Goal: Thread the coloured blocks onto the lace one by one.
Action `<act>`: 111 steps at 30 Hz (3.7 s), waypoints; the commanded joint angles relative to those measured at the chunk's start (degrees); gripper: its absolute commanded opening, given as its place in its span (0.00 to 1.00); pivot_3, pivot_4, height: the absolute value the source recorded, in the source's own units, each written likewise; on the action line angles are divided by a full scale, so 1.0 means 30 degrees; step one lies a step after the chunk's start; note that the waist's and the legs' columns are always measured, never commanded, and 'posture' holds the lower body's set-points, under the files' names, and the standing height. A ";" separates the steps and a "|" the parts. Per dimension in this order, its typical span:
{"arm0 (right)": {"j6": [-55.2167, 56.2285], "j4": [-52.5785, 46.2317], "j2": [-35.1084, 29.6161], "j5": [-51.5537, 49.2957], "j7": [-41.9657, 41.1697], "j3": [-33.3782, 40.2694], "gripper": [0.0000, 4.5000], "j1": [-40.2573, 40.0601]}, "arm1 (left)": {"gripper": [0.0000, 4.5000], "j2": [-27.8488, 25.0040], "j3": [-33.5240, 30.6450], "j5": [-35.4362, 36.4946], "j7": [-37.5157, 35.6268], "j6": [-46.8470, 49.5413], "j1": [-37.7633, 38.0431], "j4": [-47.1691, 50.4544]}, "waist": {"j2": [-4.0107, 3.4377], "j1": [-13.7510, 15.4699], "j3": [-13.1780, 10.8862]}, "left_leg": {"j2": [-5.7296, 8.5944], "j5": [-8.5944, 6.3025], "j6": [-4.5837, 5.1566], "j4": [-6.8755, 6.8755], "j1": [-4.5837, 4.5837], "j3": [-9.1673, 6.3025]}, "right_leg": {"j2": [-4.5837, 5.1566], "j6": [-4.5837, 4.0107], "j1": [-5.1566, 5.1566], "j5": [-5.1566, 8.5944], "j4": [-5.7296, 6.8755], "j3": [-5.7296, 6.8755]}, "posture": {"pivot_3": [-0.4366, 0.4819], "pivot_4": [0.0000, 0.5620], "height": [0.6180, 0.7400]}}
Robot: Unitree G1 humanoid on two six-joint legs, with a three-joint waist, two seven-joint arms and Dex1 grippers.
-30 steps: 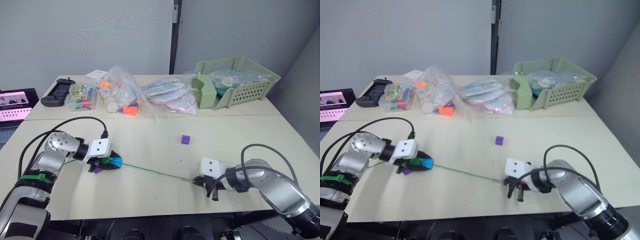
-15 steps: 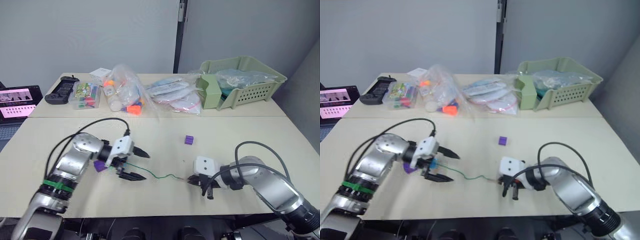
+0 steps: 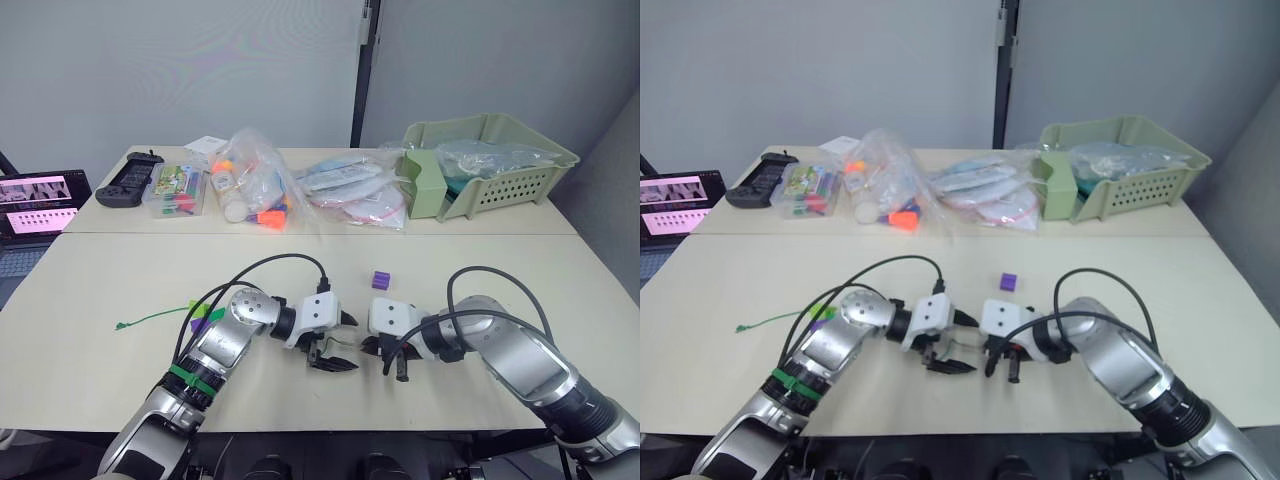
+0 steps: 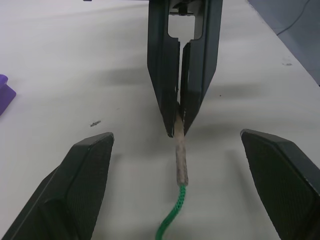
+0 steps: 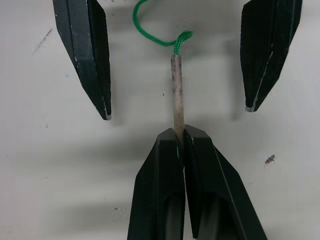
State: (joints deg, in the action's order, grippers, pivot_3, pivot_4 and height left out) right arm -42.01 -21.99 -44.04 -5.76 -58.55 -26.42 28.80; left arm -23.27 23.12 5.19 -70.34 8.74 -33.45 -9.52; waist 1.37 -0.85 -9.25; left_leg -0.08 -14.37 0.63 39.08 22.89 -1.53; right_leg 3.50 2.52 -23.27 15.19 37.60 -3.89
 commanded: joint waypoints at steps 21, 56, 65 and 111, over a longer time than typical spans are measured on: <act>-0.0148 -0.0770 -0.0326 -0.0031 -0.0302 0.0260 0.00 -0.0129 | 0.01 -0.0440 -0.0262 -0.0010 0.0169 0.0532 -0.0320 0.0792 | 0.0000 0.0015 0.0000 | 0.0006 0.0000 0.0000 0.0005 0.0000 -0.0006 | 0.0002 0.0000 0.0001 0.0000 0.0006 0.0001 | 0.48 0.27 1.00; 0.1439 0.2499 1.5454 0.3245 2.0531 0.7348 0.90 -0.3697 | 0.00 -0.2083 -0.1550 0.0200 0.0186 0.0862 0.0173 0.1066 | -0.0004 -0.0187 0.0001 | 0.0037 0.0031 -0.0052 -0.0025 0.0055 -0.0005 | 0.0014 -0.0013 -0.0150 -0.0007 0.0143 -0.0038 | 0.48 0.27 1.00; 0.4636 0.7786 1.6088 0.3048 2.1963 0.8524 0.90 -0.1520 | 0.00 -0.2020 -0.1614 0.0185 0.0467 0.1001 0.0379 0.1267 | -0.0006 -0.0518 0.0002 | 0.0034 0.0041 -0.0067 -0.0044 0.0124 -0.0005 | 0.0013 -0.0040 -0.0266 -0.0023 0.0174 -0.0045 | 0.48 0.27 1.00; 0.2762 -0.5550 1.5025 0.1275 2.1128 0.3443 0.89 -1.1717 | 0.00 -0.2226 -0.1684 -0.0013 0.0360 0.0589 -0.0177 0.0199 | 0.0031 -0.0550 0.0030 | 0.0002 0.0082 -0.0055 -0.0056 0.0129 -0.0003 | -0.0011 -0.0041 -0.0266 -0.0023 0.0153 -0.0047 | 0.48 0.27 1.00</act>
State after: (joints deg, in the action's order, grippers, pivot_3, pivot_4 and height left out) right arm -36.85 -33.19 2.67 -2.66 6.82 -14.86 -7.27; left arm -29.86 18.95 4.69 -69.29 11.08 -33.18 -9.92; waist 1.46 -2.51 -9.16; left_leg -0.07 -14.12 0.47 38.92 23.29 -1.53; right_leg 3.47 2.40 -24.08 15.12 38.06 -4.03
